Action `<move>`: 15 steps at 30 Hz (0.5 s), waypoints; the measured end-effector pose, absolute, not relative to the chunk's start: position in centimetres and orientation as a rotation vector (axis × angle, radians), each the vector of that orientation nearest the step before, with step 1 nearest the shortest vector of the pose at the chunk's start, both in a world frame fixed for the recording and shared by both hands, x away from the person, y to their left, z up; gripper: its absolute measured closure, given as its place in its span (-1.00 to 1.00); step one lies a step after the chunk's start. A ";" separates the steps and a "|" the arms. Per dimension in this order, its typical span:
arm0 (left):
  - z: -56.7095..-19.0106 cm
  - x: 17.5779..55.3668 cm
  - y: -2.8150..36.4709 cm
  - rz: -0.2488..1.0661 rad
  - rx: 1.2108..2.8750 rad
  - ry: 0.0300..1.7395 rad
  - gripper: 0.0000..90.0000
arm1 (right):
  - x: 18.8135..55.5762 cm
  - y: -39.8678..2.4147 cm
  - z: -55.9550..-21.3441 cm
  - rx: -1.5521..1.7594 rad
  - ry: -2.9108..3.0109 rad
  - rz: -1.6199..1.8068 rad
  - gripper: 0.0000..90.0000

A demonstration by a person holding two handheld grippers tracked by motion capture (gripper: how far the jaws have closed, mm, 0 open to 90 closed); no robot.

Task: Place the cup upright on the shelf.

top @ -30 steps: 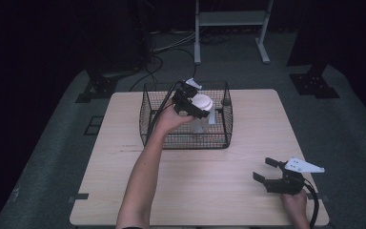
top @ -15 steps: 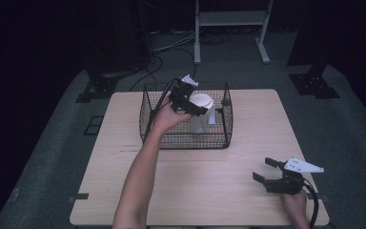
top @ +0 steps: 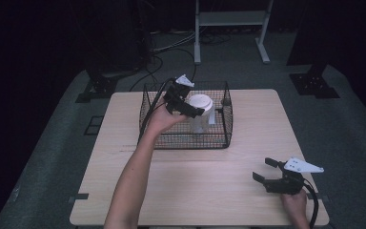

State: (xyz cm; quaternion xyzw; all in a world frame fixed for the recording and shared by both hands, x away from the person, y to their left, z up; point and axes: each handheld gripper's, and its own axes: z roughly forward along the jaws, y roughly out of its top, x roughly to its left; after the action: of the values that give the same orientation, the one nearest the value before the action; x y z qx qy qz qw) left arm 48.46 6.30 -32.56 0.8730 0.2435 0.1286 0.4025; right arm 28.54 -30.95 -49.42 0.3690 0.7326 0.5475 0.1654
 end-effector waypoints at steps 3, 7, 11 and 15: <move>-32.5 48.1 6.7 0.329 2.203 0.611 -1.00 | 28.5 -30.9 -49.4 1.056 2.086 1.558 -0.71; -32.5 47.6 7.3 0.328 2.198 0.607 -1.00 | 28.5 -30.9 -49.4 1.058 2.083 1.555 -0.71; -32.4 46.9 7.8 0.329 2.181 0.593 -1.00 | 28.5 -30.9 -49.4 1.062 2.082 1.552 -0.71; -32.3 46.2 8.2 0.336 2.188 0.577 -1.00 | 28.5 -30.9 -49.4 1.063 2.084 1.549 -0.71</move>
State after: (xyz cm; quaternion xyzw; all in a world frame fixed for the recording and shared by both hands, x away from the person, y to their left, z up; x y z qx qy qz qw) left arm 46.16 8.23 -32.29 0.8705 0.2296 0.1336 0.4143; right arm 28.52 -30.94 -49.43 0.3735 0.7323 0.5443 0.1672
